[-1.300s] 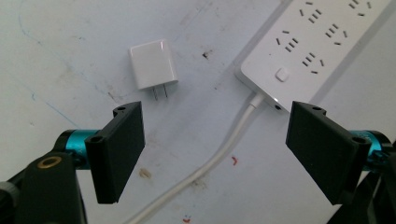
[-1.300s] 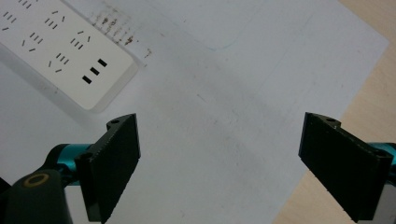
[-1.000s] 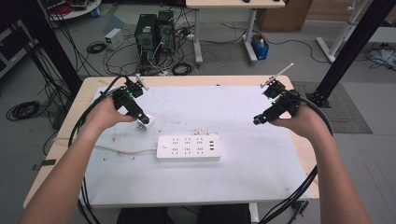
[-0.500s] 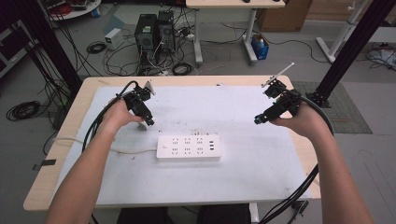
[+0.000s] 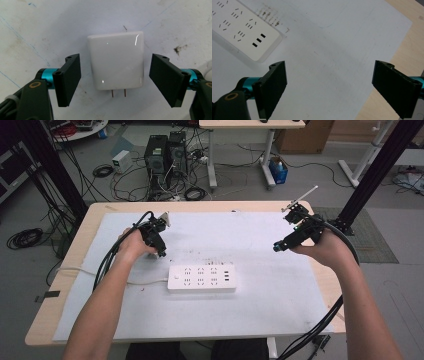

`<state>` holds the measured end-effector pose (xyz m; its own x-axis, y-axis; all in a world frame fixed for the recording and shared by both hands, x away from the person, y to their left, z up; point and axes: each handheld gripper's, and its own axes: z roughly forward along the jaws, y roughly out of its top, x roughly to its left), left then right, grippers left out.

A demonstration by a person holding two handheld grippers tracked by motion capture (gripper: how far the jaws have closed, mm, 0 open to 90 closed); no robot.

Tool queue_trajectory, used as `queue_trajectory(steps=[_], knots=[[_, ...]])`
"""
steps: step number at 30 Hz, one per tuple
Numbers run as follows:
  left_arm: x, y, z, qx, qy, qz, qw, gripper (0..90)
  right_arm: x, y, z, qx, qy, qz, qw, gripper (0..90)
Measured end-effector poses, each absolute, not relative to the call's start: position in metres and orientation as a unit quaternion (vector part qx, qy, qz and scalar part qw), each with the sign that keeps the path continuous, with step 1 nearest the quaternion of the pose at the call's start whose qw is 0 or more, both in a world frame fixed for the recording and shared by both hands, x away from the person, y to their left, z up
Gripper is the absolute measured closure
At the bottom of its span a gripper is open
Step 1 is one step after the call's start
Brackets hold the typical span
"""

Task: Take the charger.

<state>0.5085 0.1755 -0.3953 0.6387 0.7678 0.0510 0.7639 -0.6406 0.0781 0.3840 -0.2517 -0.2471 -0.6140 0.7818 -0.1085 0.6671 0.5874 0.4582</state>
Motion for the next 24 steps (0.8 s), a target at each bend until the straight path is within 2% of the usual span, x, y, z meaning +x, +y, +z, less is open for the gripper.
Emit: queue_trajectory(steps=[8, 15, 16, 24], knots=[[0.511, 0.178, -0.405, 0.899, 0.437, 0.018, 0.023, 27.7, 0.386, -0.251, -0.248, 0.417, 0.875, 0.193, 0.152, 12.0], [0.511, 0.178, -0.406, 0.899, 0.436, 0.018, 0.025, 35.3, 0.386, -0.250, -0.249, 0.418, 0.874, 0.194, 0.152, 12.1], [0.511, 0.177, -0.406, 0.899, 0.437, 0.018, 0.028, 39.6, 0.387, -0.251, -0.249, 0.418, 0.875, 0.194, 0.151, 12.0], [0.510, 0.179, -0.406, 0.899, 0.437, 0.021, 0.033, 41.2, 0.386, -0.251, -0.251, 0.419, 0.874, 0.195, 0.149, 12.1]])
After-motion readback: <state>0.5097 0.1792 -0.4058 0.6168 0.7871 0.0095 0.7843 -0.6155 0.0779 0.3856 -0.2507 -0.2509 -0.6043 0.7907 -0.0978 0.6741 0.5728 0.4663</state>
